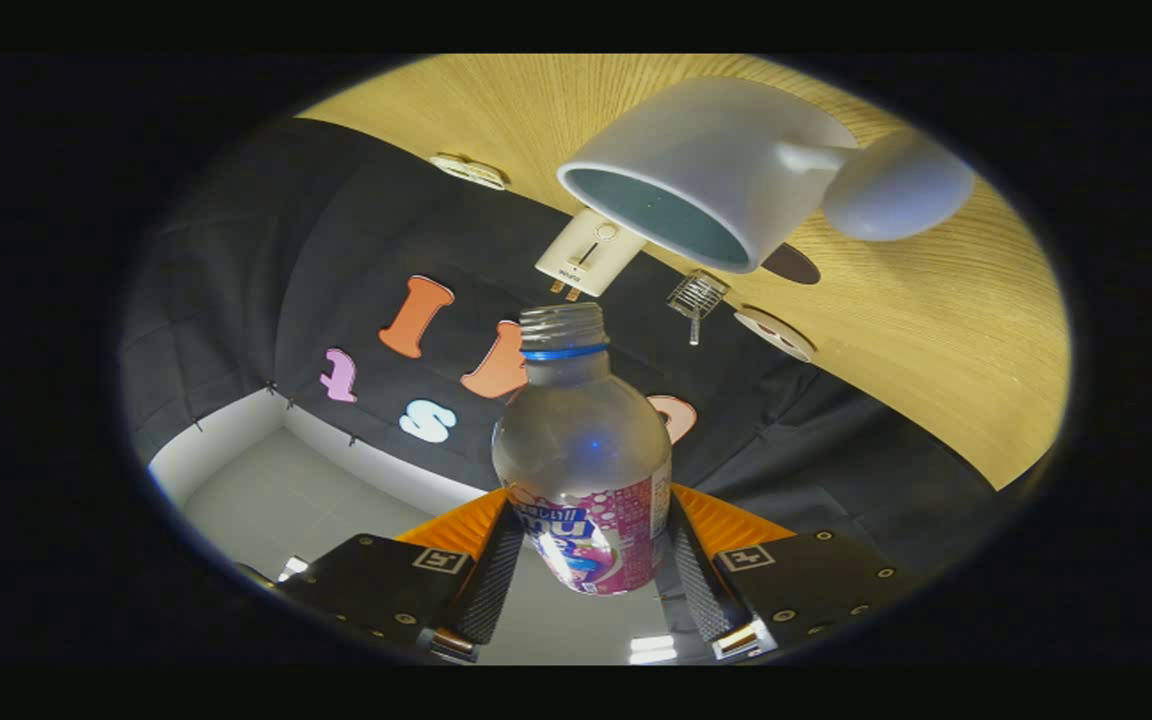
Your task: Take the bottle from table, then pour the juice into the cup, finally place the bottle on the coaster
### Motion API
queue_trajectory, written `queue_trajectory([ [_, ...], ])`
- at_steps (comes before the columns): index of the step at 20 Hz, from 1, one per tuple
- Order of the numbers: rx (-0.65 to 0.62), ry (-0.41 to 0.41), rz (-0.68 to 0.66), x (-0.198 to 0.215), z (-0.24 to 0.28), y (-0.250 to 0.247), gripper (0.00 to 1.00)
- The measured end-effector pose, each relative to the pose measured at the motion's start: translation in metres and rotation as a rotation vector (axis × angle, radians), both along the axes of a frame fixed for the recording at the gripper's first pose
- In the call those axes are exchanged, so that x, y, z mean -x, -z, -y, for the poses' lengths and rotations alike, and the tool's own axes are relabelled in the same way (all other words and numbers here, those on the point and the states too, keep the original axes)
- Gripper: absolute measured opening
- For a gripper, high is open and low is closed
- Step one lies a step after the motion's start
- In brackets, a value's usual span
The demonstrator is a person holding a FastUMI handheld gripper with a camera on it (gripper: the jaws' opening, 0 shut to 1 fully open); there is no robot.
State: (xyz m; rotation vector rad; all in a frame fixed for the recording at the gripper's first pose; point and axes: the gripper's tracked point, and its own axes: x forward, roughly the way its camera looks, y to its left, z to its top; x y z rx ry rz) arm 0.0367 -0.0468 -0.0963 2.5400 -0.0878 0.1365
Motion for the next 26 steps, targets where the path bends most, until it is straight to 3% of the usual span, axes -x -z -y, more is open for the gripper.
queue_trajectory([
  [4,0.025,-0.012,-0.009,-0.001,-0.006,0.004,0.75],
  [7,0.095,-0.052,-0.021,0.001,-0.018,0.009,0.75],
  [14,0.241,-0.051,-0.074,0.004,-0.022,0.021,0.75],
  [19,0.489,-0.126,-0.085,0.005,-0.037,0.025,0.75],
  [22,0.673,-0.130,-0.117,0.007,-0.028,0.030,0.74],
  [26,0.819,-0.131,-0.144,0.008,-0.015,0.035,0.75],
])
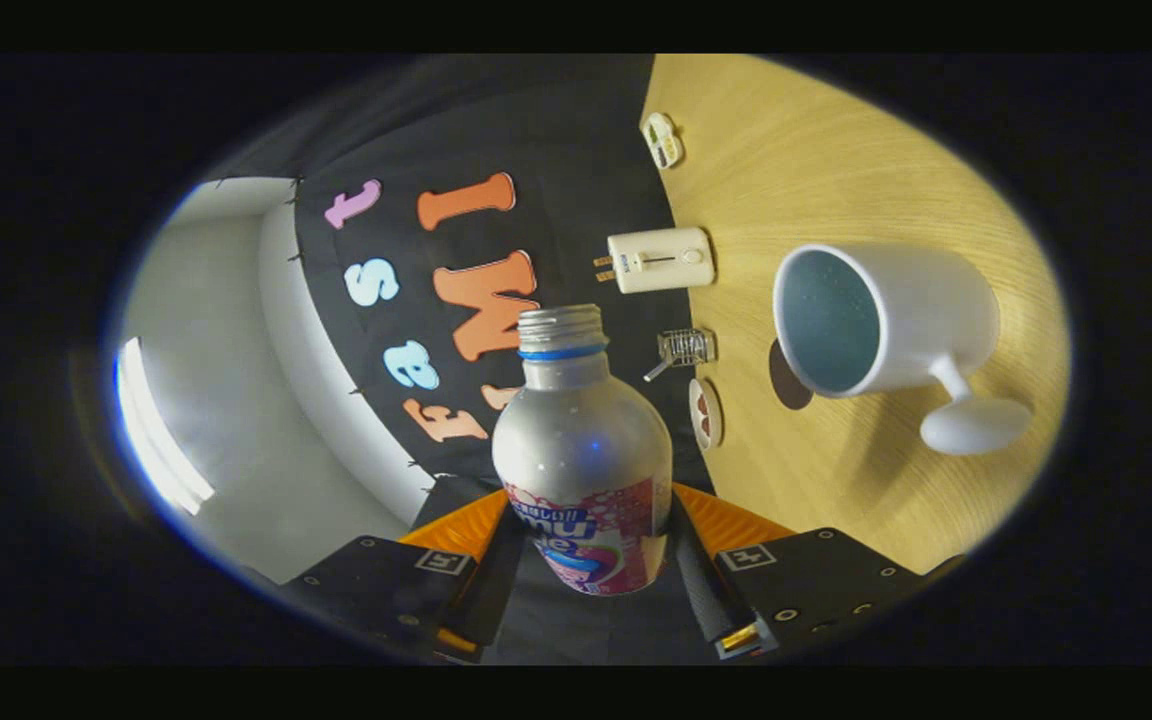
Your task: Take the bottle from table, then pour the juice into the cup, finally place the bottle on the coaster
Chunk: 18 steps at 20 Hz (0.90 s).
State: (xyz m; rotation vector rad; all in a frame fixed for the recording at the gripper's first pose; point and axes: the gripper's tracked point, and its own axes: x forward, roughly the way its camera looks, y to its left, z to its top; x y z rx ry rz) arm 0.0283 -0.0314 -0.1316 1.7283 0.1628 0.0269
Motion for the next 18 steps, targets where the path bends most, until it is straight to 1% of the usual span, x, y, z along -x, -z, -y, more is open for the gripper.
queue_trajectory([
  [1,0.018,0.010,-0.008,0.001,0.004,0.003,0.75],
  [4,0.093,-0.010,-0.040,0.003,0.007,0.010,0.75],
  [5,0.134,-0.006,-0.055,0.005,0.011,0.012,0.75],
  [6,0.183,0.016,-0.079,0.006,0.017,0.018,0.75],
  [8,0.312,0.037,-0.111,0.003,0.025,0.023,0.75],
  [13,0.524,0.048,-0.092,-0.009,0.032,0.006,0.75],
  [16,0.604,0.022,-0.072,-0.020,0.030,-0.003,0.75],
  [18,0.682,0.009,-0.076,-0.027,0.029,-0.005,0.75],
])
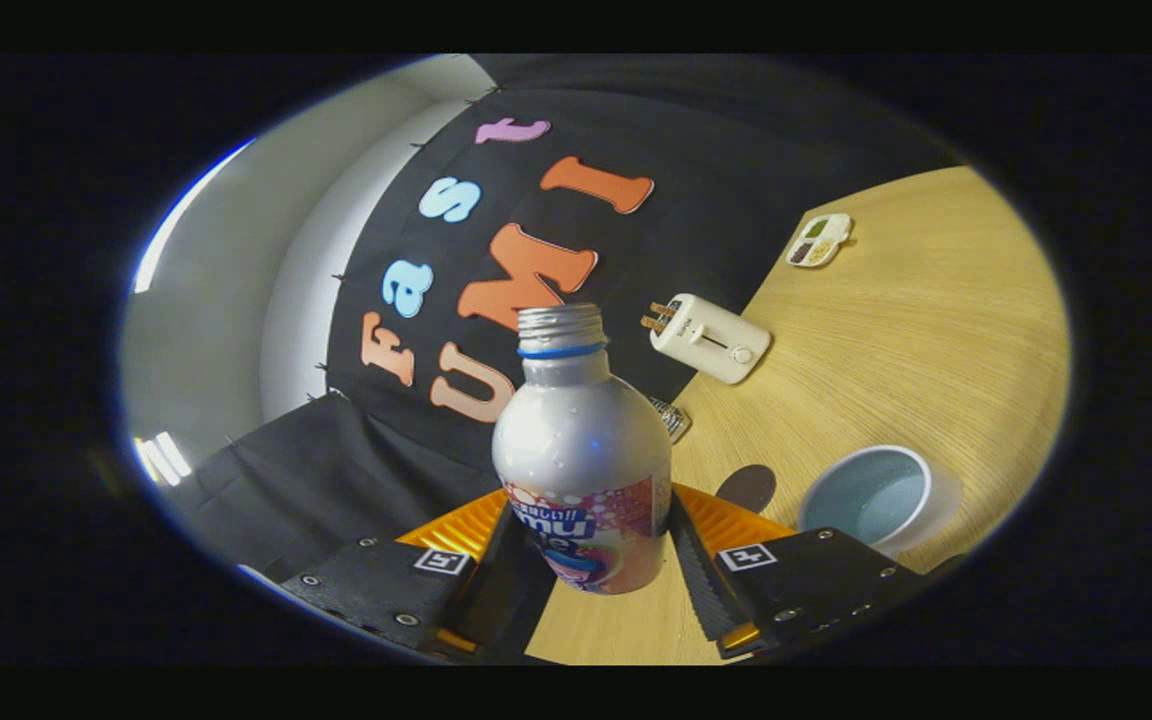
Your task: Take the bottle from table, then pour the juice into the cup, finally place the bottle on the coaster
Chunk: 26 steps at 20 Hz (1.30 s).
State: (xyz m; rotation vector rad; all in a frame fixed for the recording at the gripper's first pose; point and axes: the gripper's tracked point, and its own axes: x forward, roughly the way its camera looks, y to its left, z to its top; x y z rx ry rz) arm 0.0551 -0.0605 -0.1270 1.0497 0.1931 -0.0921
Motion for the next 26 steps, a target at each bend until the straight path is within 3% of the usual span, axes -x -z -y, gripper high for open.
queue_trajectory([
  [9,0.381,0.006,-0.015,-0.054,-0.002,-0.003,0.75],
  [16,0.577,0.001,-0.102,-0.094,-0.009,0.045,0.75],
  [26,0.704,-0.018,-0.198,-0.129,-0.009,0.099,0.75],
])
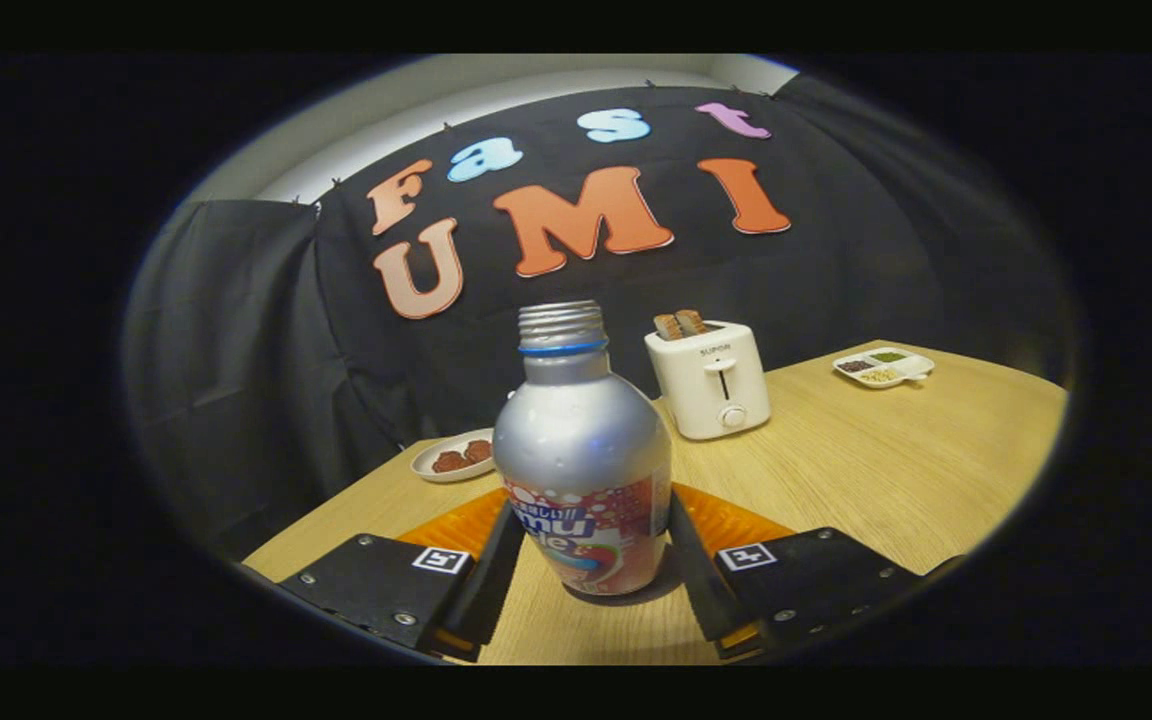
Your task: Take the bottle from table, then pour the juice into the cup, finally place the bottle on the coaster
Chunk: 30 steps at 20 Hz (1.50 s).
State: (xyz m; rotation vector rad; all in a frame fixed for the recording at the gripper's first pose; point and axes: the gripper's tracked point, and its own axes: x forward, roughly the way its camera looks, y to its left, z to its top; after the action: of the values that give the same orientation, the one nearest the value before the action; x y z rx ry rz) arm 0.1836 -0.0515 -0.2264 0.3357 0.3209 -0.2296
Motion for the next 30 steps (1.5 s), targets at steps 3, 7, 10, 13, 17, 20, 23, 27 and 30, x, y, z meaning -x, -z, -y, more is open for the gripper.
queue_trajectory([
  [3,0.035,-0.006,-0.035,-0.007,0.001,0.014,0.75],
  [7,0.076,-0.016,-0.069,-0.011,-0.002,0.030,0.75],
  [10,0.089,-0.022,-0.086,-0.013,-0.003,0.038,0.75],
  [13,0.121,-0.036,-0.082,-0.014,-0.005,0.039,0.75],
  [17,0.155,-0.057,-0.094,-0.009,-0.009,0.039,0.80],
  [20,0.195,-0.063,-0.083,-0.004,-0.009,0.027,0.83],
  [23,0.199,-0.064,-0.061,0.003,-0.010,0.013,0.85],
  [27,0.184,-0.087,-0.042,0.013,-0.015,-0.003,0.87],
  [30,0.198,-0.102,-0.018,0.022,-0.016,-0.021,0.87],
])
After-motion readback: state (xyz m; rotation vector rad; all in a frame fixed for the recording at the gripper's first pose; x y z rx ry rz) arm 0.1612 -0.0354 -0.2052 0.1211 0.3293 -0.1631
